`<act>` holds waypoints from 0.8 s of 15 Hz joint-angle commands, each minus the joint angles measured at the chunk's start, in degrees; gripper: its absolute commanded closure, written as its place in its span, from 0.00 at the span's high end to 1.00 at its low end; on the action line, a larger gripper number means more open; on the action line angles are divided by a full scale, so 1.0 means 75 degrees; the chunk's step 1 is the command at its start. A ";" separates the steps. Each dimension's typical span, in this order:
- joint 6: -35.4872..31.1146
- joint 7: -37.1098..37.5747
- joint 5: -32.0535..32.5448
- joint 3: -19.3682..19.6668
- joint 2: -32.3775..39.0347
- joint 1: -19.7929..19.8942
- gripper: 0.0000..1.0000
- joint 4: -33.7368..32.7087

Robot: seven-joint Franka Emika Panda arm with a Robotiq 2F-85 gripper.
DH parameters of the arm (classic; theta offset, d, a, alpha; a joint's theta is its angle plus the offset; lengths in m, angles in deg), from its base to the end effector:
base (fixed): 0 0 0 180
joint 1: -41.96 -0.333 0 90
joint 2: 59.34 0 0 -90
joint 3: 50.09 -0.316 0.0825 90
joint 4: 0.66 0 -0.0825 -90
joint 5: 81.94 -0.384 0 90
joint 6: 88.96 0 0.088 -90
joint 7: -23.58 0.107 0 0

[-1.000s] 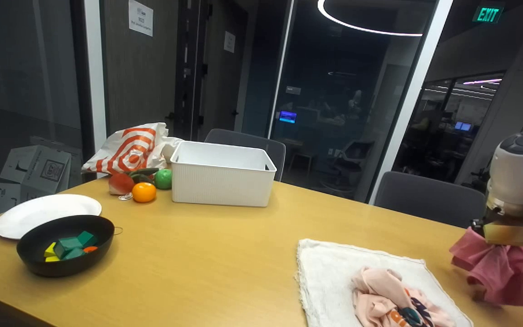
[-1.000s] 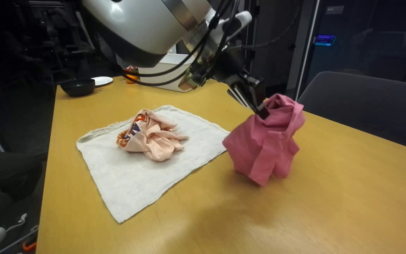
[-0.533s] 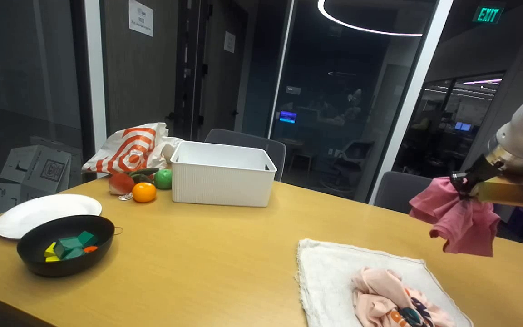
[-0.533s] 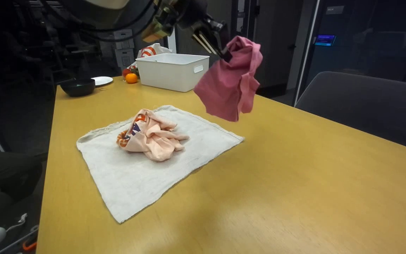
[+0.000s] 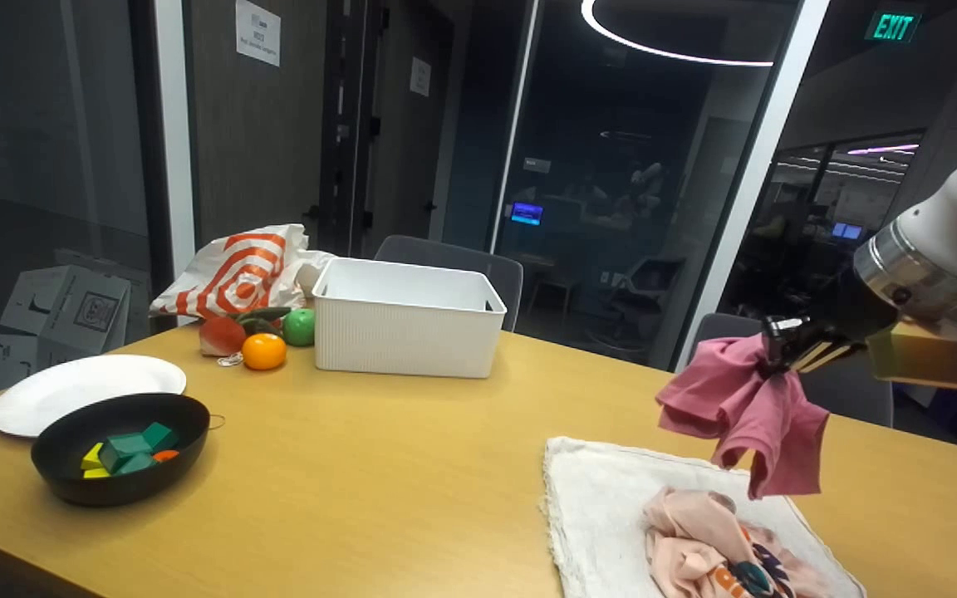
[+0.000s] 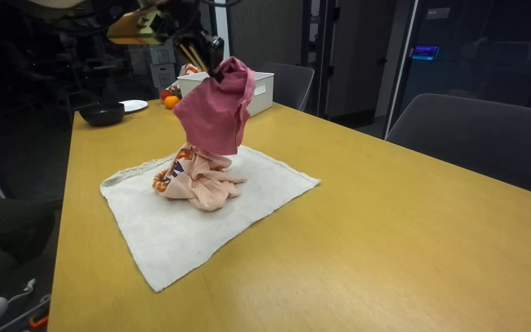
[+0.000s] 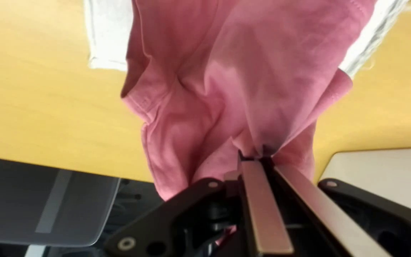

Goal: Put the two t-shirts on the white towel then fold the towel into a triangle once.

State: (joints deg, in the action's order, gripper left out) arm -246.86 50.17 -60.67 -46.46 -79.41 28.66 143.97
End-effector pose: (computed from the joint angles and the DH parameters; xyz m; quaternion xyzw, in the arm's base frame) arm 0.4539 0.0914 0.4649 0.9533 0.0024 0.3019 0.0114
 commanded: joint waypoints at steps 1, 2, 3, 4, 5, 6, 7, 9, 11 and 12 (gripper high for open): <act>0.0175 -0.1921 -0.1711 0.0927 -0.0283 -0.1386 0.05 0.0699; 0.0314 -0.2461 -0.2196 0.1179 -0.0264 -0.1741 0.05 0.0830; 0.0465 -0.2974 -0.2606 0.1426 -0.0165 -0.2029 0.05 0.0953; 0.0687 -0.3479 -0.2992 0.1681 -0.0084 -0.2286 0.05 0.1025; 0.0945 -0.3962 -0.3288 0.1926 0.0035 -0.2463 0.05 0.1085; 0.1274 -0.4442 -0.3552 0.2176 0.0171 -0.2602 0.05 0.1072; 0.1660 -0.4901 -0.3735 0.2393 0.0301 -0.2693 0.05 0.1017; 0.2228 -0.6082 -0.4418 0.1777 0.0766 -0.1861 0.05 0.0791; 0.2503 -0.6831 -0.4448 0.1493 0.1347 -0.1406 0.04 0.0381; 0.2624 -0.7189 -0.4495 0.1294 0.1605 -0.1223 0.04 0.0137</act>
State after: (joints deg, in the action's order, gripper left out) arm -230.76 4.15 -92.05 -31.91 -73.85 14.50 150.99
